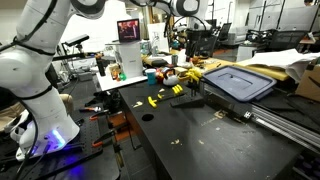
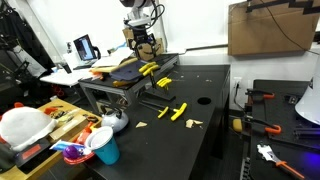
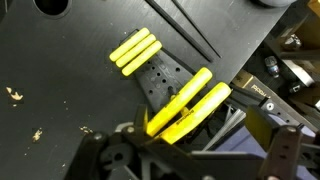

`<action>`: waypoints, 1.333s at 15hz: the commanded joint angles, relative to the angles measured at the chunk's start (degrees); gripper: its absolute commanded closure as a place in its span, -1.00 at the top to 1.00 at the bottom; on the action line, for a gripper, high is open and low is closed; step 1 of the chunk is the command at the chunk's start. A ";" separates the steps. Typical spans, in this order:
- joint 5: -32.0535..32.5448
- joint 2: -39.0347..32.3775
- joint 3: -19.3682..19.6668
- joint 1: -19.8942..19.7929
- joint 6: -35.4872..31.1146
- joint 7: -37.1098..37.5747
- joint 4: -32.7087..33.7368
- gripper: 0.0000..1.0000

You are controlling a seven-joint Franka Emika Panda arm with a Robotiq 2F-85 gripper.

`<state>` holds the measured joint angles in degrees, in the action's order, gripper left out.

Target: Pick up the yellow object and put it on the table

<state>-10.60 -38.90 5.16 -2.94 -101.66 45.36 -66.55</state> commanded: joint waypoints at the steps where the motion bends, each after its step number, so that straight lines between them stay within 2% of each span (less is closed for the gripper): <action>1: -0.03 -0.07 0.05 -0.01 0.21 -0.03 0.23 1.00; 11: -0.03 -0.07 0.05 -0.01 0.21 -0.03 0.23 1.00; 20: -0.23 -2.54 2.15 -0.04 -9.20 11.81 -0.39 1.00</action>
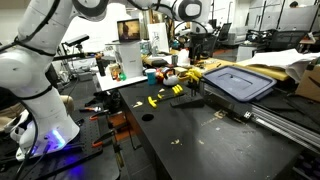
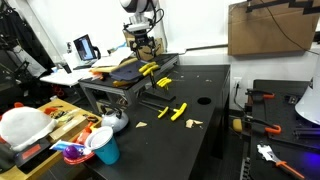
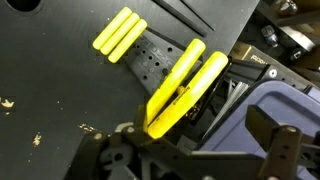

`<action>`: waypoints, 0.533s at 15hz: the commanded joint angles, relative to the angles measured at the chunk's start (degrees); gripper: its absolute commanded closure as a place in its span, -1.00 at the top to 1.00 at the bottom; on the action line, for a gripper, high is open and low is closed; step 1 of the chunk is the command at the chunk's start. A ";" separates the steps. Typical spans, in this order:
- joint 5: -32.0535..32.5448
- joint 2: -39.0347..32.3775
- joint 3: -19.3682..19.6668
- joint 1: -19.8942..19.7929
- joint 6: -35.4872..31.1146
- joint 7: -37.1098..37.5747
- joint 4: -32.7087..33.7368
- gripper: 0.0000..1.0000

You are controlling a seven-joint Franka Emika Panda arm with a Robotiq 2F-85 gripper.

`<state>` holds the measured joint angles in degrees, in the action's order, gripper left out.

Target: Pick up the yellow object and put it on the table

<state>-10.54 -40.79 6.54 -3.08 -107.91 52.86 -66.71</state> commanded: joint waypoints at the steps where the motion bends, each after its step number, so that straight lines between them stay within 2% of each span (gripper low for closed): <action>1: -0.15 -1.30 0.94 0.04 -3.56 5.75 0.04 1.00; 8: 0.46 -4.01 1.56 -0.50 -4.13 12.55 0.98 1.00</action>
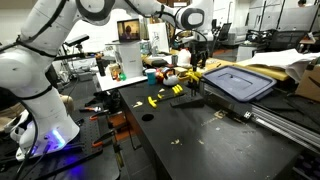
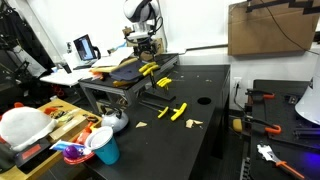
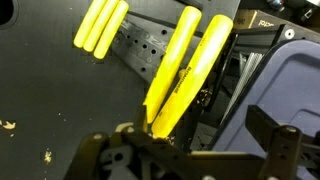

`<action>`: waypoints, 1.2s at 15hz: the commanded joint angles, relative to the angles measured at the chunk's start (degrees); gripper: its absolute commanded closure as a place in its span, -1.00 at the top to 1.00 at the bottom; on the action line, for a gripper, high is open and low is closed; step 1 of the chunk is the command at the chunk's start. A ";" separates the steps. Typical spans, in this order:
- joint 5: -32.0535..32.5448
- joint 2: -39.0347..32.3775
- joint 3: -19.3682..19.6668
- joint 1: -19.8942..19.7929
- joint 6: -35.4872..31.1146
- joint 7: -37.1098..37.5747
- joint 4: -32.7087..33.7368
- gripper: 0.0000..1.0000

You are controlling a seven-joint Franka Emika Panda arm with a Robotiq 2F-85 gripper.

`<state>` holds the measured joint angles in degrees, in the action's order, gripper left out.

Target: Pick up the yellow object and put it on the table

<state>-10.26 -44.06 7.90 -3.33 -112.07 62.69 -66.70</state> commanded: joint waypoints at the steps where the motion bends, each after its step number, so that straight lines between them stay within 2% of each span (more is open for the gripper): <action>1: 0.11 -1.06 0.20 -0.40 0.06 3.31 1.24 1.00; 18: 0.19 -3.37 -0.13 0.18 -0.34 5.73 3.22 1.00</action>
<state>-10.26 -46.51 7.90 -3.23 -112.09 65.88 -65.36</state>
